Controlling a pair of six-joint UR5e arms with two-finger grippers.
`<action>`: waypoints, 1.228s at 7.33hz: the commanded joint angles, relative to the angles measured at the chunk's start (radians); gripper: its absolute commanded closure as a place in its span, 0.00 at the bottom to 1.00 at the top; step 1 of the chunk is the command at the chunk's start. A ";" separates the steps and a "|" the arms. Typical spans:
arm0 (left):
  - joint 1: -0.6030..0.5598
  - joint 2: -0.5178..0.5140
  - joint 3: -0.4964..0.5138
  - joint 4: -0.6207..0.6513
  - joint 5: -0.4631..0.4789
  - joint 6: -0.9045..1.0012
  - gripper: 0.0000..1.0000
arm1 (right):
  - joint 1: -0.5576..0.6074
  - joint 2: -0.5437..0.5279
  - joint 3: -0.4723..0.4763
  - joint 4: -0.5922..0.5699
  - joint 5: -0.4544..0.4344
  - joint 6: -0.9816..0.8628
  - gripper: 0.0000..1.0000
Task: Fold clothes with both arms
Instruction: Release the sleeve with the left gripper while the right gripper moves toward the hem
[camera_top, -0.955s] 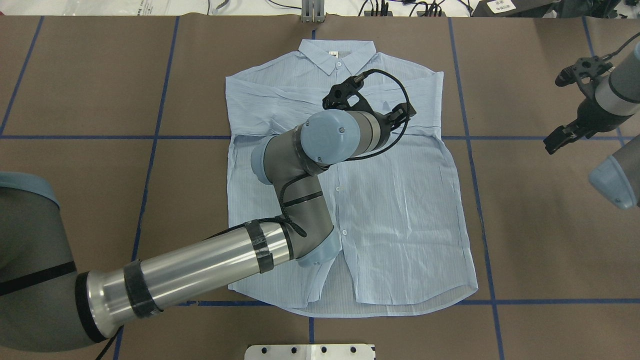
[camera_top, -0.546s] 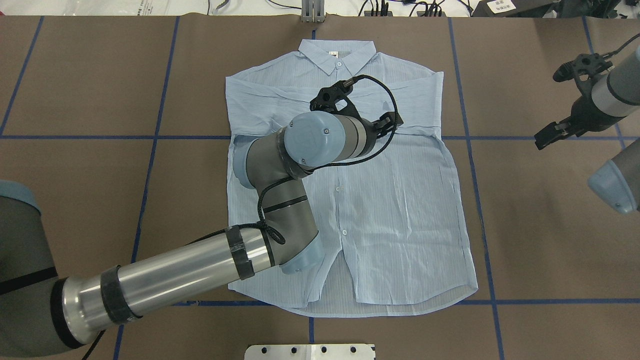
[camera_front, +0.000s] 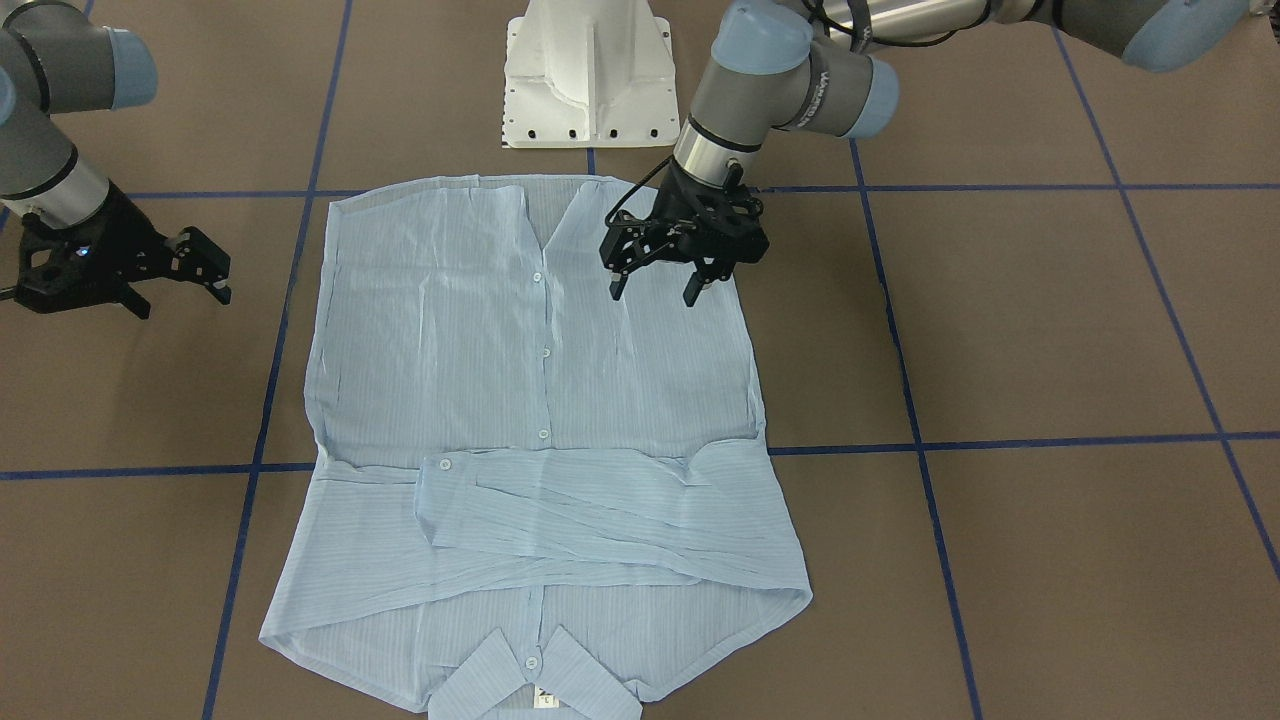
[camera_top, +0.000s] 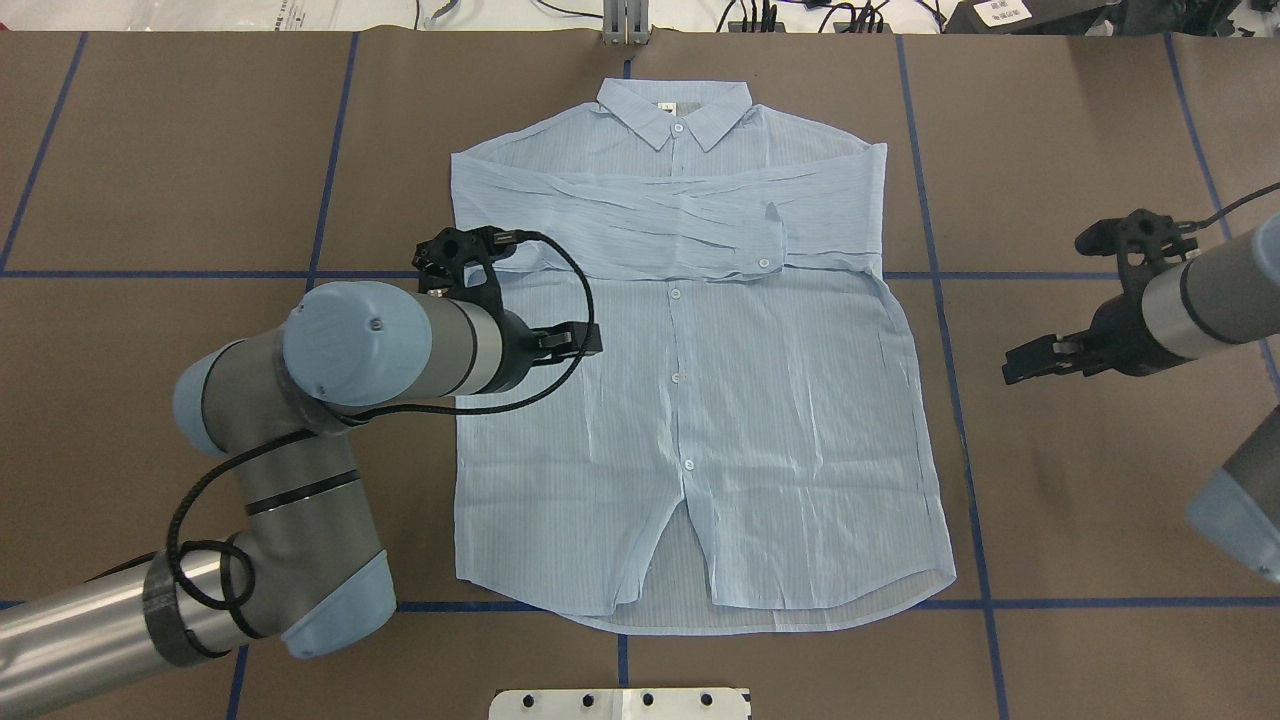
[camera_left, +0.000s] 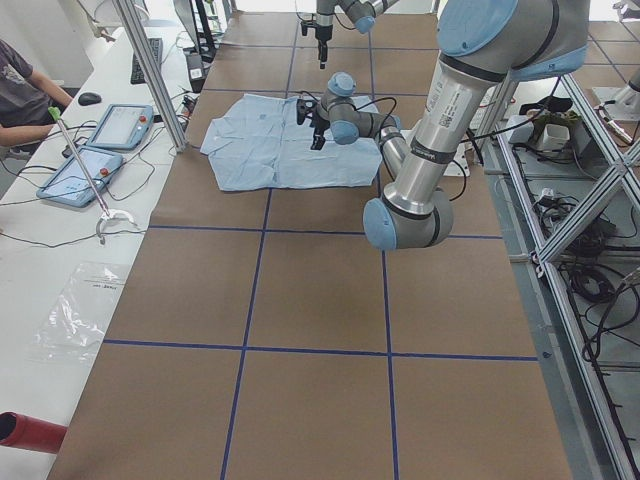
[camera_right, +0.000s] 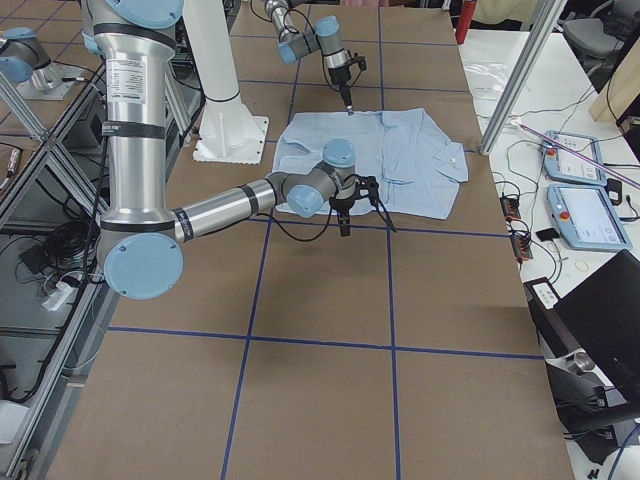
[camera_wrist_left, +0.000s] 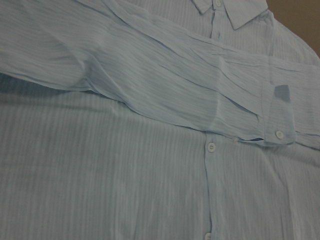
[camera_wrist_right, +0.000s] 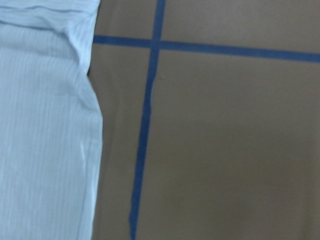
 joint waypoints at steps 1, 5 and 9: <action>-0.001 0.090 -0.063 0.024 -0.049 0.078 0.00 | -0.241 -0.015 0.087 0.003 -0.181 0.270 0.00; 0.007 0.113 -0.065 0.013 -0.049 0.081 0.00 | -0.509 -0.056 0.113 0.006 -0.367 0.399 0.00; 0.005 0.113 -0.064 -0.005 -0.048 0.080 0.00 | -0.515 -0.074 0.116 0.003 -0.346 0.399 0.17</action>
